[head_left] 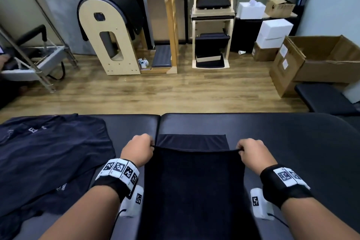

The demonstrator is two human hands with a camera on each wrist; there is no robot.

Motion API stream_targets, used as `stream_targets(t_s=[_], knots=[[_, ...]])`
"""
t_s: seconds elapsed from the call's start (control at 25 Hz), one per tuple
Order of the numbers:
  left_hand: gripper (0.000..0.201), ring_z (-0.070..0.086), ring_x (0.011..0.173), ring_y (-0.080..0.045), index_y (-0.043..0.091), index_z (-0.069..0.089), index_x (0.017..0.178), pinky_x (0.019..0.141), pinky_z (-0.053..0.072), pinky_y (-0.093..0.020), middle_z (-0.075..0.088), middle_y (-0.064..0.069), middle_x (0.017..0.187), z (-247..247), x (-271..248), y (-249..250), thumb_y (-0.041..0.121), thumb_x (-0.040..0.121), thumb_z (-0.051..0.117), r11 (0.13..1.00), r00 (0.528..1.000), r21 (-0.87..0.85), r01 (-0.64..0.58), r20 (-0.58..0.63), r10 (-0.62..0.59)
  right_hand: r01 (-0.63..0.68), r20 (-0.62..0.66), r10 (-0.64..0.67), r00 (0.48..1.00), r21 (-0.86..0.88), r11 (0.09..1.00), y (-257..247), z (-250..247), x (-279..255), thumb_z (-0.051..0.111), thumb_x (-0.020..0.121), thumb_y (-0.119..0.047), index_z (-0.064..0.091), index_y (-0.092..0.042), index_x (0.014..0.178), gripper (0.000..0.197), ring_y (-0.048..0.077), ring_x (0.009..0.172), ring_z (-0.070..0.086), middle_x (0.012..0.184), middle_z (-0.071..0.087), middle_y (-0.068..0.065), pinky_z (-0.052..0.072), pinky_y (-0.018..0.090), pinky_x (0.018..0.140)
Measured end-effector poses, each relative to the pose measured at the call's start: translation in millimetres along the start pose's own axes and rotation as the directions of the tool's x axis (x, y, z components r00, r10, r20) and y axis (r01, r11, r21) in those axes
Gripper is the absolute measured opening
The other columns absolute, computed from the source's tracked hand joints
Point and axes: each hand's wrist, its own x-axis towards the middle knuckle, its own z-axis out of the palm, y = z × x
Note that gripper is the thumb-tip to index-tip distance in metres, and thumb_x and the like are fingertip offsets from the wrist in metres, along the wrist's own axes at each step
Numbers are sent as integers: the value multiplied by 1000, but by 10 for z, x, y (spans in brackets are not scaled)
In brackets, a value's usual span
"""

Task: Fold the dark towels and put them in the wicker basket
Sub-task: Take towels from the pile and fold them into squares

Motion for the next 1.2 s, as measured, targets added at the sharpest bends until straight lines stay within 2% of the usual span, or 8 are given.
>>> stream_targets(t_s=[0.16, 0.28, 0.44, 0.6, 0.76, 0.92, 1.04, 1.2], knots=[[11, 63, 88, -36, 23, 57, 69, 75, 55, -39, 66, -9, 85, -27, 425, -17, 23, 80, 57, 999, 999, 11, 42, 34, -42, 28, -20, -29, 999, -43, 999, -37, -38, 399, 56, 85, -17, 63, -27, 83, 12, 35, 88, 64, 89, 69, 3, 52, 37, 72], [21, 63, 86, -36, 24, 50, 62, 71, 52, -36, 64, -9, 83, 49, 798, -93, 24, 80, 60, 998, 995, 1, 69, 67, -69, 34, 47, -29, 998, -111, 993, -68, 20, 771, 55, 89, -20, 64, -28, 88, 12, 33, 89, 63, 93, 68, 3, 49, 35, 71], [23, 60, 81, -31, 23, 54, 63, 70, 47, -31, 63, -6, 79, 272, 1180, -173, 18, 85, 61, 997, 993, -41, 59, 106, -55, -18, 110, 33, 993, -135, 991, -94, 181, 1079, 58, 89, -22, 66, -28, 90, 11, 34, 89, 64, 96, 69, 7, 51, 35, 74], [11, 65, 92, -29, 17, 72, 81, 82, 55, -36, 70, -8, 92, 561, 1536, -321, 14, 85, 62, 995, 985, -103, 19, 170, -2, 20, 131, -2, 991, -136, 990, -94, 431, 1294, 62, 87, -17, 70, -25, 95, 14, 30, 105, 64, 114, 67, -2, 52, 36, 84], [11, 55, 113, -24, 14, 76, 84, 98, 45, -32, 65, 7, 121, 802, 1718, -436, 8, 83, 66, 989, 979, -98, -113, 156, 128, 47, 132, -27, 991, -150, 988, -63, 607, 1366, 64, 89, -12, 70, -18, 96, 11, 28, 110, 62, 128, 61, -7, 49, 37, 87], [13, 57, 97, -20, 34, 58, 80, 88, 52, -37, 62, 6, 105, 899, 1785, -542, 23, 78, 64, 991, 970, -36, -132, 199, 137, 15, 98, -6, 995, -94, 995, -6, 720, 1326, 65, 90, -12, 70, -16, 96, 9, 29, 98, 63, 108, 64, 1, 51, 39, 85], [8, 61, 92, -24, 28, 60, 74, 83, 54, -37, 62, 0, 95, 803, 1743, -466, 23, 78, 66, 994, 975, -60, -92, 198, 103, 3, 105, 5, 995, -73, 997, -5, 685, 1307, 65, 90, -14, 71, -17, 97, 9, 29, 98, 62, 103, 64, 2, 52, 41, 87], [18, 63, 75, -16, 21, 63, 67, 66, 49, -23, 67, 1, 73, 597, 1645, -368, 12, 77, 74, 968, 988, -248, -26, 140, 62, 27, 73, -21, 997, -77, 997, 12, 523, 1258, 66, 91, -18, 75, -19, 97, 11, 28, 101, 64, 102, 68, 1, 52, 40, 90]])
